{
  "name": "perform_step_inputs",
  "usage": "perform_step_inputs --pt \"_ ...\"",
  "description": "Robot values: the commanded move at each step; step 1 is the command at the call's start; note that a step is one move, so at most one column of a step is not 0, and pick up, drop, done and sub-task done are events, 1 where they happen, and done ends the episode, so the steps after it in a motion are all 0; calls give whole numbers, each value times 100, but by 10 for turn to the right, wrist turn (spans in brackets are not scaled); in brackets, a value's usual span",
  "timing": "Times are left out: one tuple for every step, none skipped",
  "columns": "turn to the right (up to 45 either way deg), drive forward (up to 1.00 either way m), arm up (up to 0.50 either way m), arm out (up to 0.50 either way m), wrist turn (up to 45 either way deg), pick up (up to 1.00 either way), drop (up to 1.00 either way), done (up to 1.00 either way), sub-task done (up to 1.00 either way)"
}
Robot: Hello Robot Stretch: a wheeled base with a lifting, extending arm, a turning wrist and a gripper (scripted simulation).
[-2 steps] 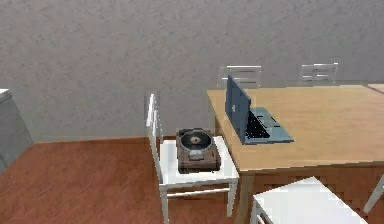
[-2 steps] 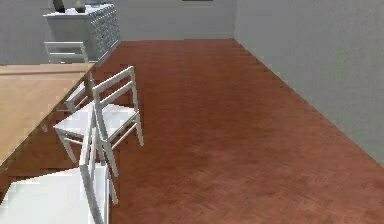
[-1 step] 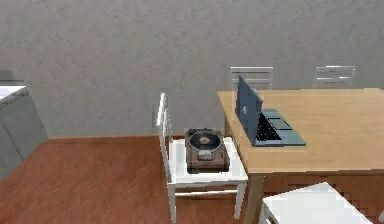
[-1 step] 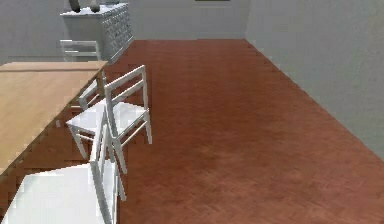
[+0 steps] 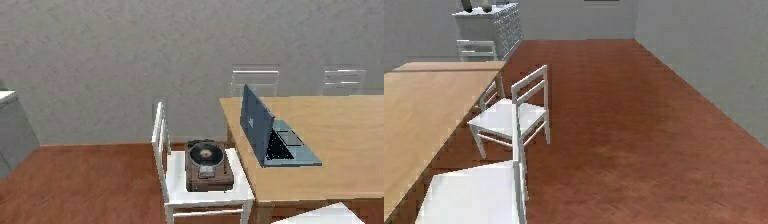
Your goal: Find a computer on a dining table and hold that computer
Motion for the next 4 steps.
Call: perform_step_inputs --pt "-450 0 0 0 0 0 0 0 0" --pt "-150 0 0 0 0 0 0 0 0" --pt "0 0 50 0 0 0 0 0 0" --pt "0 0 36 0 0 0 0 0 0"
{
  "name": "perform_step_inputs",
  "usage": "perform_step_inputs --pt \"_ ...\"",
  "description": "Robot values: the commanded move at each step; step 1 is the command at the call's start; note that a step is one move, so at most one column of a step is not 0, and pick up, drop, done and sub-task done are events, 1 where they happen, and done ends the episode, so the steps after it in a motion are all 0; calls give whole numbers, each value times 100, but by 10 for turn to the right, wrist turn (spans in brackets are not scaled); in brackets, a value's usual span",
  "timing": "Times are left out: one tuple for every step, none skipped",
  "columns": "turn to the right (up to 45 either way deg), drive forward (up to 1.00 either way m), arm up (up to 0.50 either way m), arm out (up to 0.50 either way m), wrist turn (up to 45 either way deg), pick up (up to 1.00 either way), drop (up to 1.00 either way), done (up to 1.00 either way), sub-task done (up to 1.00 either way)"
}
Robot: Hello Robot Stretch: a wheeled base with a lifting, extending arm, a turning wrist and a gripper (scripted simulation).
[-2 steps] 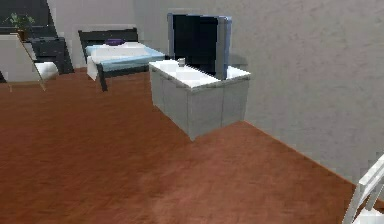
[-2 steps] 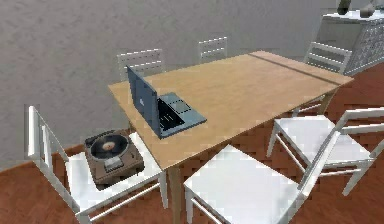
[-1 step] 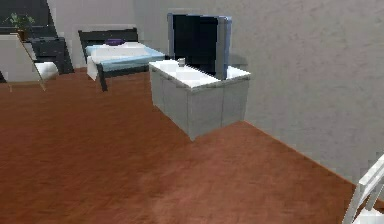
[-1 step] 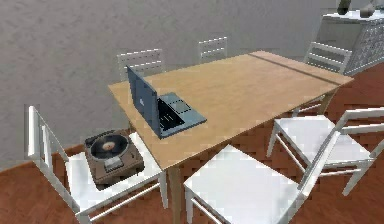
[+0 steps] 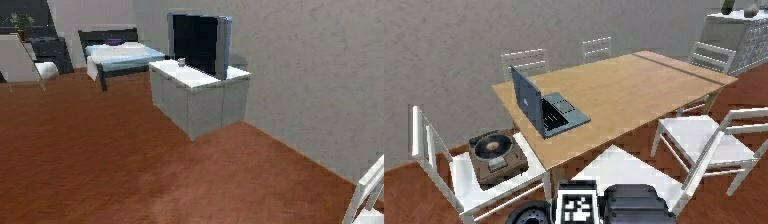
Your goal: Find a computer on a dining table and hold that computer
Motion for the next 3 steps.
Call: perform_step_inputs --pt "0 0 0 50 0 0 0 0 0" --pt "0 0 0 0 450 0 0 0 0" --pt "0 0 0 0 450 0 0 0 0"
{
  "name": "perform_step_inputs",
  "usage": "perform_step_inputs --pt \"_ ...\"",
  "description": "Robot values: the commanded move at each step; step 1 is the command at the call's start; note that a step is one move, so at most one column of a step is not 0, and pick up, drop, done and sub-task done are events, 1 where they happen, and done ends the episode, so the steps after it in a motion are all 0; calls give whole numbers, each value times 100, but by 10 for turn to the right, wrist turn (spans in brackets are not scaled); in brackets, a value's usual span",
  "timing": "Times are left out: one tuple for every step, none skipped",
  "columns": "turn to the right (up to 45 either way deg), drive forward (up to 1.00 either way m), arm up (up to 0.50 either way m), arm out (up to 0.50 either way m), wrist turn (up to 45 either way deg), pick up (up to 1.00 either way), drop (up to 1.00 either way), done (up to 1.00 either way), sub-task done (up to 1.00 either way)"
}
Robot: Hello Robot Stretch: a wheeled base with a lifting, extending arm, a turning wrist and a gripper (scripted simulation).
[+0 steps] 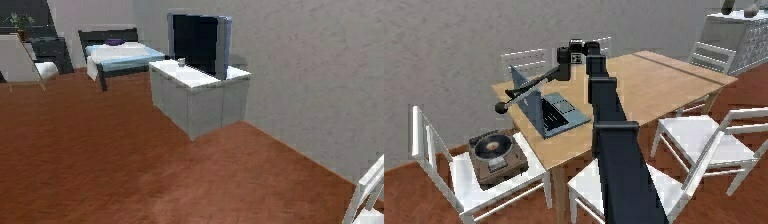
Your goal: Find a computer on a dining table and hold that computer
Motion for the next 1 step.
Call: perform_step_inputs --pt "0 0 0 0 450 0 0 0 0"
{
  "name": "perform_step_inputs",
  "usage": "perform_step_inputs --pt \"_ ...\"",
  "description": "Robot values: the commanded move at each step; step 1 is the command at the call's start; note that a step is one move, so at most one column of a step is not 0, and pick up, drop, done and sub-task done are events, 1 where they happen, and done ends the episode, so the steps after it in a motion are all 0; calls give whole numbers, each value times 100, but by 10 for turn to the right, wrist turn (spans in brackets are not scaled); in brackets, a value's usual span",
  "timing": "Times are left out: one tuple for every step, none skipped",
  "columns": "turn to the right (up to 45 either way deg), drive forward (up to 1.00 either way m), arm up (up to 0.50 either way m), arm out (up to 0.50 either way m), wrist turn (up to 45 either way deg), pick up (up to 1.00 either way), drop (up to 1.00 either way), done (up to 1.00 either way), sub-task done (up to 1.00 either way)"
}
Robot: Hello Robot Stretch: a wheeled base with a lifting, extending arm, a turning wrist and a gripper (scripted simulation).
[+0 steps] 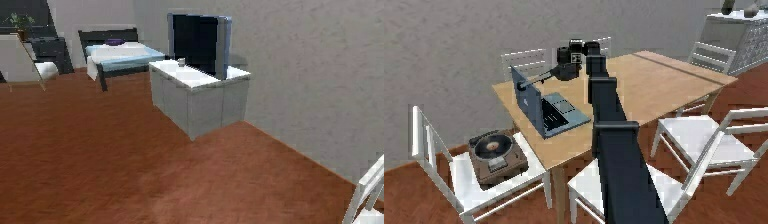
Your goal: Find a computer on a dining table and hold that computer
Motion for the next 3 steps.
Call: perform_step_inputs --pt "0 0 0 0 30 0 0 0 0" --pt "0 0 0 0 0 100 0 0 0" --pt "0 0 2 0 0 0 0 0 0"
